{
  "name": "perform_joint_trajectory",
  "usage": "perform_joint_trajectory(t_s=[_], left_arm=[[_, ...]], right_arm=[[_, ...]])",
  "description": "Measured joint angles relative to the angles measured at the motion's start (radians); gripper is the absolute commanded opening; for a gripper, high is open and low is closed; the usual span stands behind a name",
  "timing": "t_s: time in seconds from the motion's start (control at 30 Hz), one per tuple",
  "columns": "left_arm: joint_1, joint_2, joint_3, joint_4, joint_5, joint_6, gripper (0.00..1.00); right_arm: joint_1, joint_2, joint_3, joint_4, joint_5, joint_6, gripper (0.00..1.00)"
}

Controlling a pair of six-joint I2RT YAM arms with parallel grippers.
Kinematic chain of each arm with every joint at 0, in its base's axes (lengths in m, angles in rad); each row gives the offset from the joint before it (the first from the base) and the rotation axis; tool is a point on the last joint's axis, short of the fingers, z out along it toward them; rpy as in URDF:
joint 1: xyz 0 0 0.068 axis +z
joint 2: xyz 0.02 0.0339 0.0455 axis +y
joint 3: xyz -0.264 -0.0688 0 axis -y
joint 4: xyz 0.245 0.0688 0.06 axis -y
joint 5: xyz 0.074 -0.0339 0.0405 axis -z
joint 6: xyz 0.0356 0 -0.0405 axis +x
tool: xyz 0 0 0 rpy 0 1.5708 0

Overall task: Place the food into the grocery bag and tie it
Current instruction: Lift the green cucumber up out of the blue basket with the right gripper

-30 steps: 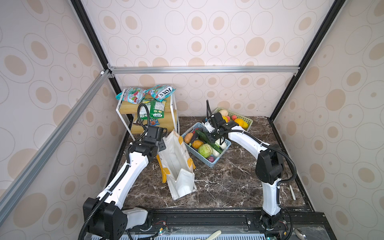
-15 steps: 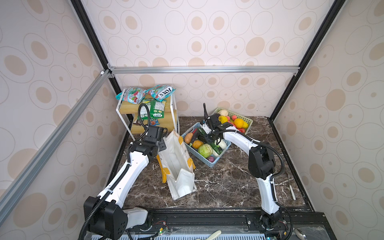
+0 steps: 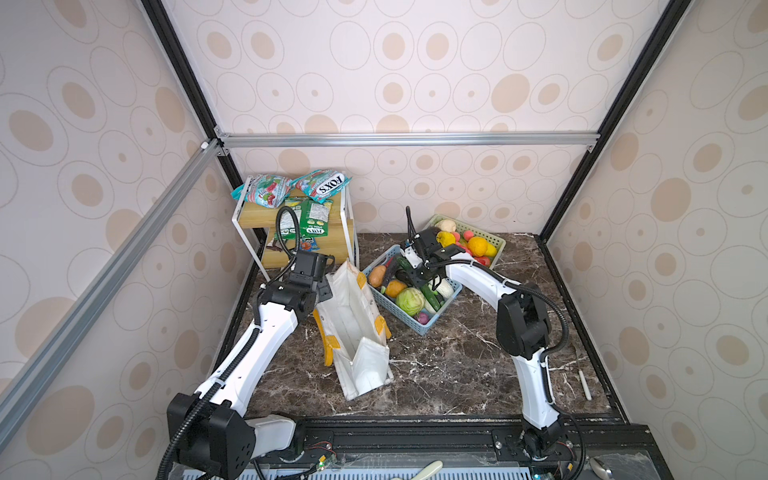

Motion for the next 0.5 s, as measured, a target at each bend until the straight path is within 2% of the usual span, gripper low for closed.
perform_joint_trajectory(t_s=[0.33,0.5], left_arm=[[0.000,0.000,0.000,0.000,0.003,0.000,0.64],[0.000,0.000,0.000,0.000,0.011,0.000,0.64]], right_arm=[[0.000,-0.035,0.019,-0.046,0.004,-0.001,0.27],[0.000,-0.106,0.026,-0.069,0.005,-0.004,0.26]])
